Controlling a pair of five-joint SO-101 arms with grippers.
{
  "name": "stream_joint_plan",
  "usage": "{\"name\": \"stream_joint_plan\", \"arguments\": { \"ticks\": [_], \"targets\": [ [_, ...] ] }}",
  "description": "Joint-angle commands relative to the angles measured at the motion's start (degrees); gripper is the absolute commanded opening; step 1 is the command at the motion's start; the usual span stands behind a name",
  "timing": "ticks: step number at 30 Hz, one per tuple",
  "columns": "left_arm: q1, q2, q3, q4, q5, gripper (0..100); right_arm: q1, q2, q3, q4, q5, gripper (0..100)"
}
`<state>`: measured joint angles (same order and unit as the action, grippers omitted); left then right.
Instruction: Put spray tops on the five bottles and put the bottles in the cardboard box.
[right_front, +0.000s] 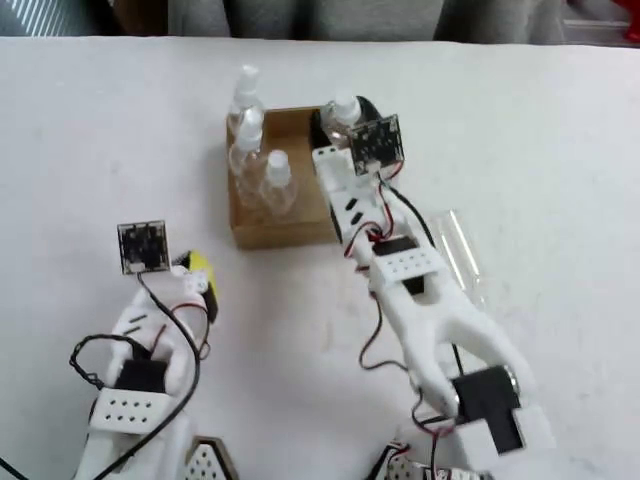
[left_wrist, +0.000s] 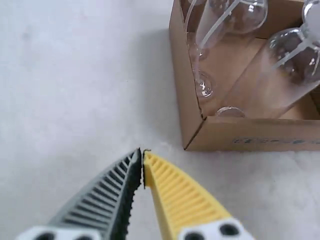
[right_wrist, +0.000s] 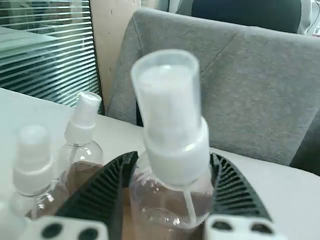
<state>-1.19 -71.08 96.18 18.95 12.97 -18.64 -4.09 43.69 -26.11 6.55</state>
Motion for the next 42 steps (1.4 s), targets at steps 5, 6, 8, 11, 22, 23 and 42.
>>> {"name": "stream_joint_plan", "arguments": {
  "ticks": [5,6,8,11,22,23,42],
  "targets": [
    [0.8,-0.7,-0.5,-1.6,-0.5,2,1.8,11.1,-13.2,-1.5,-0.5,10.9],
    [0.8,-0.7,-0.5,-1.6,-0.5,2,1.8,12.4,-14.3,-1.5,-0.5,10.9],
    [0.8,-0.7,-0.4,-1.6,-0.5,2,1.8,14.8,-16.4,-1.5,-0.5,10.9],
    [0.8,-0.7,-0.4,-1.6,-0.5,2,1.8,18.0,-18.5,-1.5,-0.5,10.9],
    [0.8,-0.7,-0.4,-1.6,-0.5,2,3.9,25.5,-25.3,-1.4,-0.5,10.9],
    [0.8,-0.7,-0.4,-1.6,-0.5,2,3.9,26.1,-25.8,-1.4,-0.5,10.9],
    [0.8,-0.7,-0.4,-1.6,-0.5,2,4.0,27.8,-29.6,2.9,-0.1,10.9]
  ]
}}
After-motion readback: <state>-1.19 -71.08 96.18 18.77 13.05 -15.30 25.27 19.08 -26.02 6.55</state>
